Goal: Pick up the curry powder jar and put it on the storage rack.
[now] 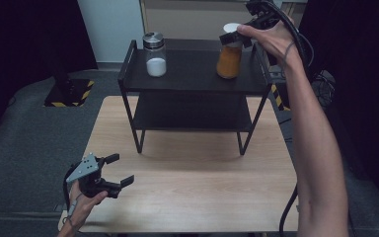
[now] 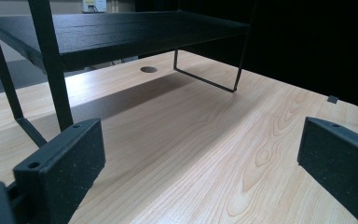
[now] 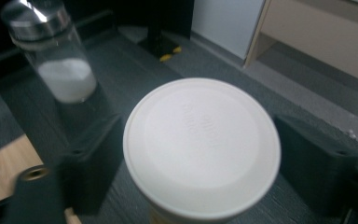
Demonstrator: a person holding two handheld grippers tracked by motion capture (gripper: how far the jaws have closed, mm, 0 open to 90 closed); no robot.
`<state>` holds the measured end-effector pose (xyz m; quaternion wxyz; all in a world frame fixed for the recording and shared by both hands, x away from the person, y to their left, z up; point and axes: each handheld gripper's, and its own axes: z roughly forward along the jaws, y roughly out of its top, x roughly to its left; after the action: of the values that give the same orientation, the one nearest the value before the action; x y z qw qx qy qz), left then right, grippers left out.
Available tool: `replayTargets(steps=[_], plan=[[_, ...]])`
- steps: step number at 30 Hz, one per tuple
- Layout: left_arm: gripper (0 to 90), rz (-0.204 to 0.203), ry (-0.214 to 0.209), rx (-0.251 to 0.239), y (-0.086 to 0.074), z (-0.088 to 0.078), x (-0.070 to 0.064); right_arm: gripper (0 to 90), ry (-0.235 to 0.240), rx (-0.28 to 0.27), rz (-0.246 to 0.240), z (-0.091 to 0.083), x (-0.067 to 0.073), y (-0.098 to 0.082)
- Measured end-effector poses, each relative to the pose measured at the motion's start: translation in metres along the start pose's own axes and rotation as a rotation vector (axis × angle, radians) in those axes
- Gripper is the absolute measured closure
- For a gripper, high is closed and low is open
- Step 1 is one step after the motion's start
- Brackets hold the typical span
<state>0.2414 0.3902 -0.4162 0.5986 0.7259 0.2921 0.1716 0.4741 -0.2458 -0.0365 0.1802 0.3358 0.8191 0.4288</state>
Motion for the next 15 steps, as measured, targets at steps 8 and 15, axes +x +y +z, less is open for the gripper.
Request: replayTargets(steps=[8, 15], plan=[[0.0, -0.001, 0.001, 0.0, 0.0, 0.0, 0.0, 6.1, -0.023, -0.109, 0.072, -0.029, 0.0, -0.012], [0.0, 0.005, 0.001, 0.004, 0.001, 0.001, -0.001, 4.1, -0.013, -0.164, 0.089, -0.061, 0.004, -0.028]])
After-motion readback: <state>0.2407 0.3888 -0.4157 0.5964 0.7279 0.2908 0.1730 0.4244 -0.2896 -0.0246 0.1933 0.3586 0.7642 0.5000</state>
